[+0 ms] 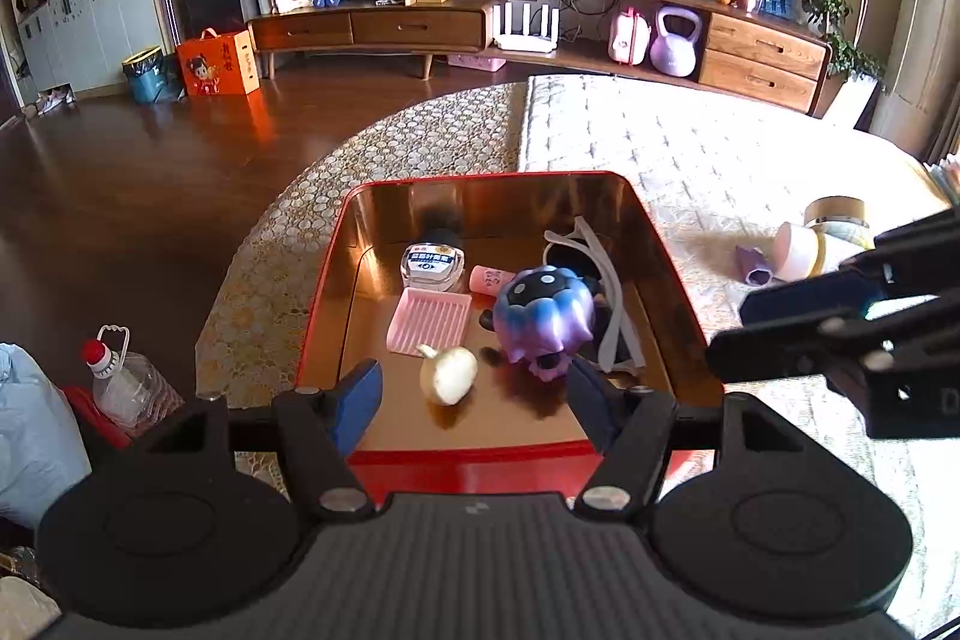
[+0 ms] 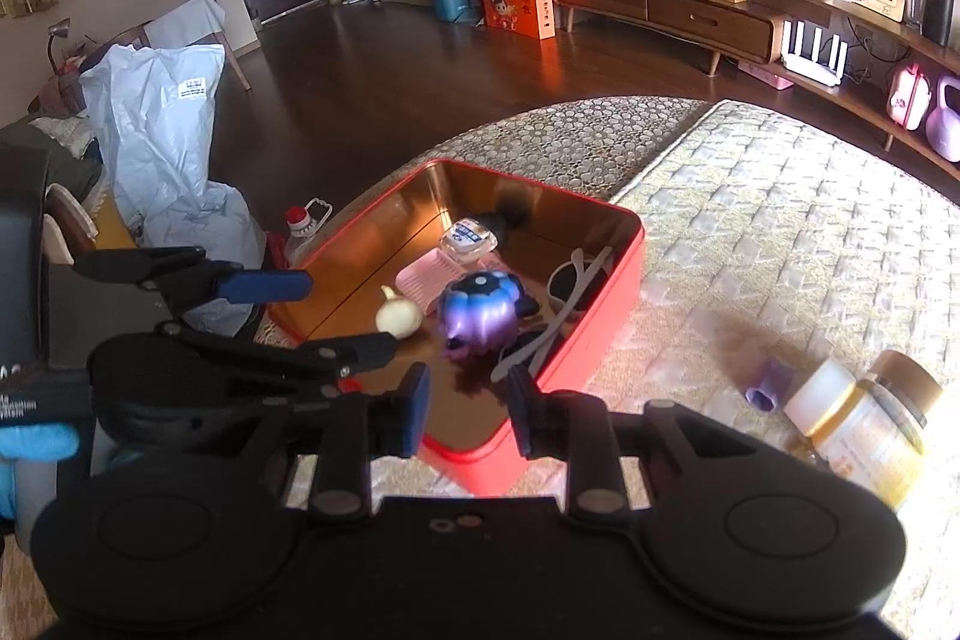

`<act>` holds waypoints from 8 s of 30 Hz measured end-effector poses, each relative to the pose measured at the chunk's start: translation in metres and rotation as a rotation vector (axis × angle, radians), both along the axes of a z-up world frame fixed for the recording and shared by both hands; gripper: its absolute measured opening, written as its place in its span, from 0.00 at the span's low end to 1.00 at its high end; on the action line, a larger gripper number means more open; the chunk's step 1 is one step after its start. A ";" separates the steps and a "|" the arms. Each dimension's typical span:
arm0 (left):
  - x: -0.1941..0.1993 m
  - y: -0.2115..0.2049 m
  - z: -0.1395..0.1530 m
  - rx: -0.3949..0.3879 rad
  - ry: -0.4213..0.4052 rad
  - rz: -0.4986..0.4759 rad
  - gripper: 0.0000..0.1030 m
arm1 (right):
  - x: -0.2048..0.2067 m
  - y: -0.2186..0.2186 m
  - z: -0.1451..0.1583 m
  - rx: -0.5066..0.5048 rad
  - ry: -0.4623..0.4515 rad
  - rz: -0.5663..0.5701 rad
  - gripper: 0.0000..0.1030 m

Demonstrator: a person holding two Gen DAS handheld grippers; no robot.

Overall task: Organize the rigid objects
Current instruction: 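Open both grippers in the red tin and withdraw them, then grasp the red snack packet with the left gripper while the right grasps the green-capped item, then carry the red packet to the red tin with the left gripper while the right carries the green item, then open both grippers to drop the packet and green item into the tin, then withdraw both grippers from the red tin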

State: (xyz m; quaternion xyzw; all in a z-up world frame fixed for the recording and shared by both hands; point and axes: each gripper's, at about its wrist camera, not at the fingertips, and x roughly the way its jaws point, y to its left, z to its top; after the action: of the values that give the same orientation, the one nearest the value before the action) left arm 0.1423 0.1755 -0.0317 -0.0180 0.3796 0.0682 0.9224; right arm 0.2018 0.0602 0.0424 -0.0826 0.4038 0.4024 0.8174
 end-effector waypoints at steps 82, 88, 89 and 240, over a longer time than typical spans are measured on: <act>0.101 -0.178 -0.065 -0.099 0.067 -0.201 0.32 | 0.060 -0.167 -0.090 -0.093 -0.082 -0.249 0.29; 0.096 -0.177 -0.064 -0.090 0.064 -0.209 0.22 | 0.057 -0.172 -0.090 -0.079 -0.078 -0.273 0.14; 0.096 -0.176 -0.064 -0.092 0.064 -0.209 0.21 | 0.056 -0.173 -0.089 -0.074 -0.075 -0.275 0.14; 0.003 0.002 0.014 -0.082 -0.054 0.041 0.71 | -0.029 -0.026 -0.006 0.068 -0.107 -0.090 0.92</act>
State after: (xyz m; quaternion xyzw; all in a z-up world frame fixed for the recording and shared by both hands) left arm 0.1454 0.1780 -0.0174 -0.0651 0.3568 0.0710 0.9292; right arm 0.1729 0.0344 0.0366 -0.0579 0.3488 0.3738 0.8575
